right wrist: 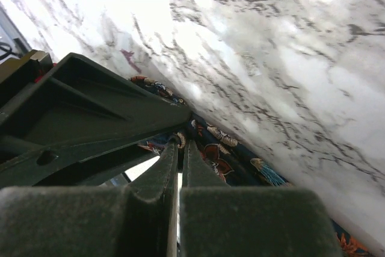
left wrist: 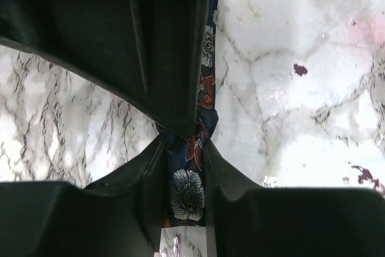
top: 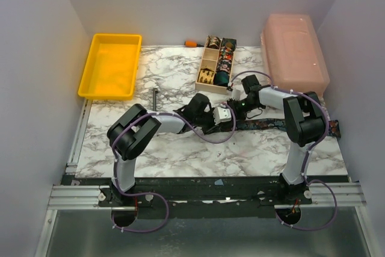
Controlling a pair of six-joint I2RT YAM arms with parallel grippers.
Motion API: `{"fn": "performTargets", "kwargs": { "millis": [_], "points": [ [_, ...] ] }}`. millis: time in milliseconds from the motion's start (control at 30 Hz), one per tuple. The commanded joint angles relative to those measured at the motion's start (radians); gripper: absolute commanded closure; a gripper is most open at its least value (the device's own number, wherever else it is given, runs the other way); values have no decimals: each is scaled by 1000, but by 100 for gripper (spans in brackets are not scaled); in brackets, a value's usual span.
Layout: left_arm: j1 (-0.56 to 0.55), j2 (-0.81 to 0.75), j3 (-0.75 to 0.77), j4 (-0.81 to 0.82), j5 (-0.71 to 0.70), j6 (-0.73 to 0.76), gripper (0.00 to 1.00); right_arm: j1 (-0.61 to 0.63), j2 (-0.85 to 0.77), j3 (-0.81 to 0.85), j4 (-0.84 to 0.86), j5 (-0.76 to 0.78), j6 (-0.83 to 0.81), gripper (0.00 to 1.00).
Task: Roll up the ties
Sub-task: Roll the tie at the center of the board.
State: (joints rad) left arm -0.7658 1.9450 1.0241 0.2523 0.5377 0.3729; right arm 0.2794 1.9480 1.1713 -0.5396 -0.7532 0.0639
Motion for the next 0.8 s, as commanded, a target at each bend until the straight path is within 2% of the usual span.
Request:
{"fn": "performTargets", "kwargs": {
  "millis": [0, 100, 133, 200, 233, 367, 533, 767],
  "points": [
    [5, -52, -98, -185, -66, 79, 78, -7, -35, -25, 18, 8, 6, 100],
    [6, -74, -97, -216, -72, 67, 73, -7, -17, -25, -14, 43, -25, 100],
    [8, -76, -93, -216, -70, 59, 69, -5, -4, -27, -21, 61, -43, 100],
    [13, -76, -87, -211, -62, 46, 52, -5, 18, -36, -18, 87, -68, 100],
    [20, -78, -89, -201, -57, 34, 46, -5, 28, -41, -15, 99, -90, 100],
    [70, -129, -155, -74, -4, -40, 35, -5, 61, -46, -2, 166, -114, 100],
    [89, -145, -224, 82, 80, -91, 33, -5, 62, -66, 19, 195, -124, 100],
    [86, -59, -252, 346, 149, -145, 34, -5, 67, -102, 55, 204, -113, 100]
  ]
}}
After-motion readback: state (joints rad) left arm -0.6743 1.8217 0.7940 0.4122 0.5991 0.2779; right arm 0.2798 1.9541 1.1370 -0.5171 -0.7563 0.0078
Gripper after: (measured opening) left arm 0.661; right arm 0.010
